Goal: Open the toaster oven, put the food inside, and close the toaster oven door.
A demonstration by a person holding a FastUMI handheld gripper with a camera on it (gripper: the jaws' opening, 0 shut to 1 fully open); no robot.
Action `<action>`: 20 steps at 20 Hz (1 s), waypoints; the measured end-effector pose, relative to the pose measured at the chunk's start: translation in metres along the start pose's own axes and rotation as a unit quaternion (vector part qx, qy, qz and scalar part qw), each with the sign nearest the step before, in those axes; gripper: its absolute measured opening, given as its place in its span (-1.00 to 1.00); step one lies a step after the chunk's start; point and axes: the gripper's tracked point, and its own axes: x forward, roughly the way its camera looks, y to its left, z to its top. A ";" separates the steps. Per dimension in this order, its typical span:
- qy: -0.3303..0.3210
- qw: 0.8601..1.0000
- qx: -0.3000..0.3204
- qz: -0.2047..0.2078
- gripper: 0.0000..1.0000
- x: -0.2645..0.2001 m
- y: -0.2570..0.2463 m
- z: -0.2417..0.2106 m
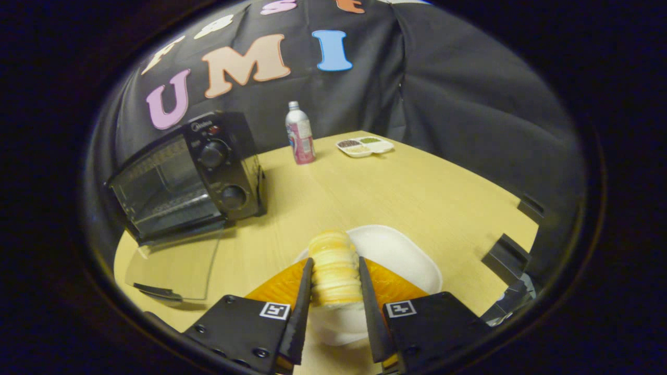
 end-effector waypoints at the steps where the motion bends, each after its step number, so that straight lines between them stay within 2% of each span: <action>1: -0.007 1.000 0.003 0.023 0.04 -0.002 0.020 0.009; 4: -0.020 0.995 0.020 0.094 0.04 -0.010 0.084 0.030; 7: -0.010 0.985 0.051 0.167 0.04 -0.016 0.151 0.039; 9: -0.002 0.977 0.073 0.199 0.03 -0.013 0.186 0.041; 16: 0.011 0.943 0.204 0.264 0.03 -0.003 0.275 0.057; 20: -0.003 0.934 0.244 0.262 0.03 0.015 0.302 0.060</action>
